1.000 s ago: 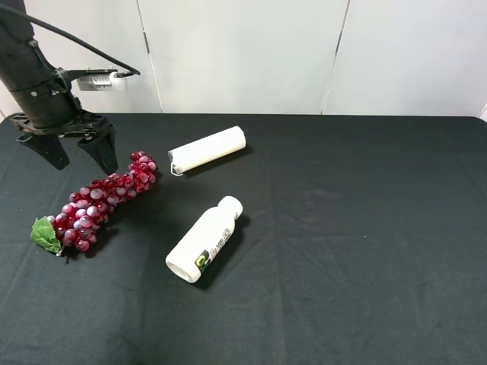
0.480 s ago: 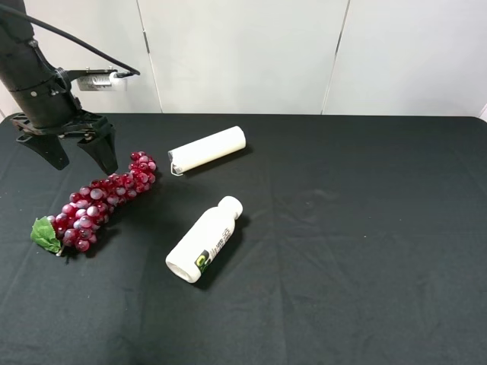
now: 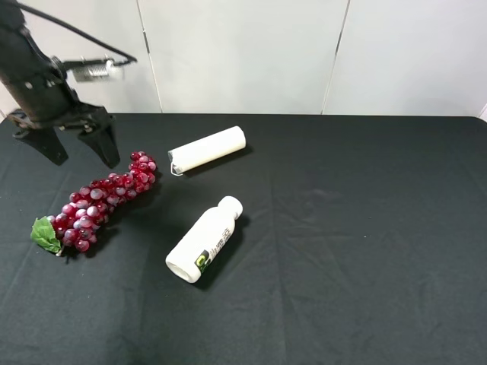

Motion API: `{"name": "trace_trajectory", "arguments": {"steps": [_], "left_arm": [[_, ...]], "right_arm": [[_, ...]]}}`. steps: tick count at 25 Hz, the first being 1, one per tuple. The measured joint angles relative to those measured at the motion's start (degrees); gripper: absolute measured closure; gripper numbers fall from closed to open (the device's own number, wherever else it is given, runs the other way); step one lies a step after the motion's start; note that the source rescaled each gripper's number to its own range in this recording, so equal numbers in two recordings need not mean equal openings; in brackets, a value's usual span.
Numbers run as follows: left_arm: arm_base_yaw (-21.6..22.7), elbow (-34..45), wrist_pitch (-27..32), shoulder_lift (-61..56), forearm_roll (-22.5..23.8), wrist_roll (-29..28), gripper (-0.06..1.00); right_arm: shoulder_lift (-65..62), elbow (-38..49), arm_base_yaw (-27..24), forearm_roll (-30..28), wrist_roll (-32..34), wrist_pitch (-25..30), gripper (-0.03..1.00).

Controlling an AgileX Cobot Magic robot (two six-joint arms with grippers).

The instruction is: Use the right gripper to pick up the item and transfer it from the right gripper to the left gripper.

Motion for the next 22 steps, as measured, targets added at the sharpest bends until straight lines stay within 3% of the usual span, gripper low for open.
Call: {"name": "trace_trajectory", "arguments": {"steps": [13, 22], "left_arm": [[0.0, 0.4, 1.1, -25.2, 3.9, -11.1, -0.06], [0.0, 10.1, 1.5, -47.2, 4.8, -13.7, -0.06]], "right_arm": [[0.0, 0.0, 0.0, 0.0, 0.0, -0.1, -0.03], [0.0, 0.0, 0.0, 0.0, 0.0, -0.1, -0.03]]}}
